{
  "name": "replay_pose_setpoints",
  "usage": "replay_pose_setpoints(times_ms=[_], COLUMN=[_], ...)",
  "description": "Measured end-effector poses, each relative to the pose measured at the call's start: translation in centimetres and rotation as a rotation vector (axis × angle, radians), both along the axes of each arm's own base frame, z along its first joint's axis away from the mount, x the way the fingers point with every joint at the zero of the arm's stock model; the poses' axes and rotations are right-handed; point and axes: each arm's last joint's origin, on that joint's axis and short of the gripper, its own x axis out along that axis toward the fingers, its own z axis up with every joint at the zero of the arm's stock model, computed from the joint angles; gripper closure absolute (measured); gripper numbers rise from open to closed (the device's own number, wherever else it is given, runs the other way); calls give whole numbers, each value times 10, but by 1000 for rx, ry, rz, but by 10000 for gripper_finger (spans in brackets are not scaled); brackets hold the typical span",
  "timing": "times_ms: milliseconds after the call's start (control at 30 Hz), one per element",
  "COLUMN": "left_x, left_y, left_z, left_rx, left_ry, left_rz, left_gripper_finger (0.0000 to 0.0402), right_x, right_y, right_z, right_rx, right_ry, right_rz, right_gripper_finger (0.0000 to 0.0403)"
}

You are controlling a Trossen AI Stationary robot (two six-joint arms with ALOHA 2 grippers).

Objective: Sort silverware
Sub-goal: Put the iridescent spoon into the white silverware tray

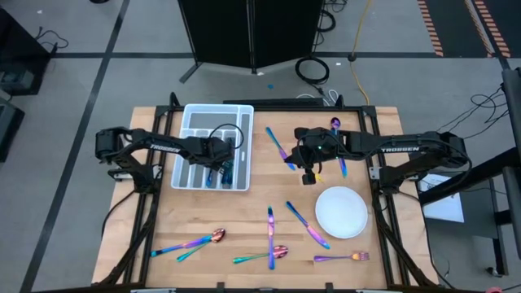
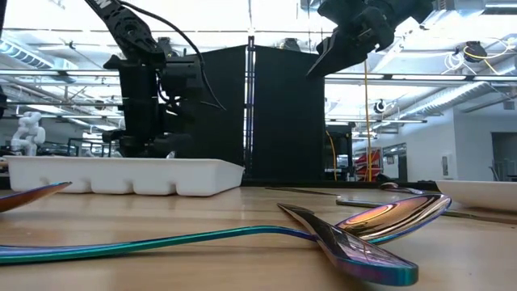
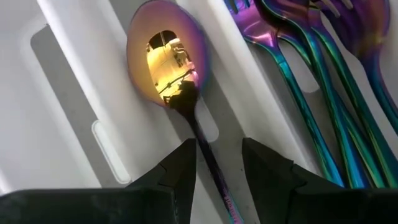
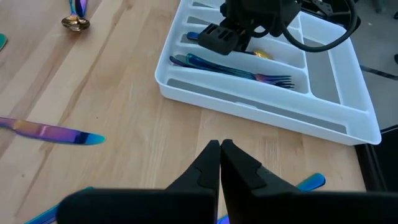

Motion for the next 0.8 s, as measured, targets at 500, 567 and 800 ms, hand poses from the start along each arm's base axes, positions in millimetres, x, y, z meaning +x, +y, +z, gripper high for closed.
replay_pose_setpoints(times_ms=[500,567,800], left_x=[5,6,6], left_y=[2,2,2], left_z=[7,8,15], left_rx=[-8,-5,8], left_ry=[1,2,42], left_rz=[-14,-11,-25], left_gripper_finger=[371,376,378], right_x=[0,0,0], right_y=[0,0,0], right_z=[0,0,0], right_rx=[-6,-6,-6], right_ry=[2,2,3], right_rz=[5,5,5], right_gripper_finger=[403,403,403])
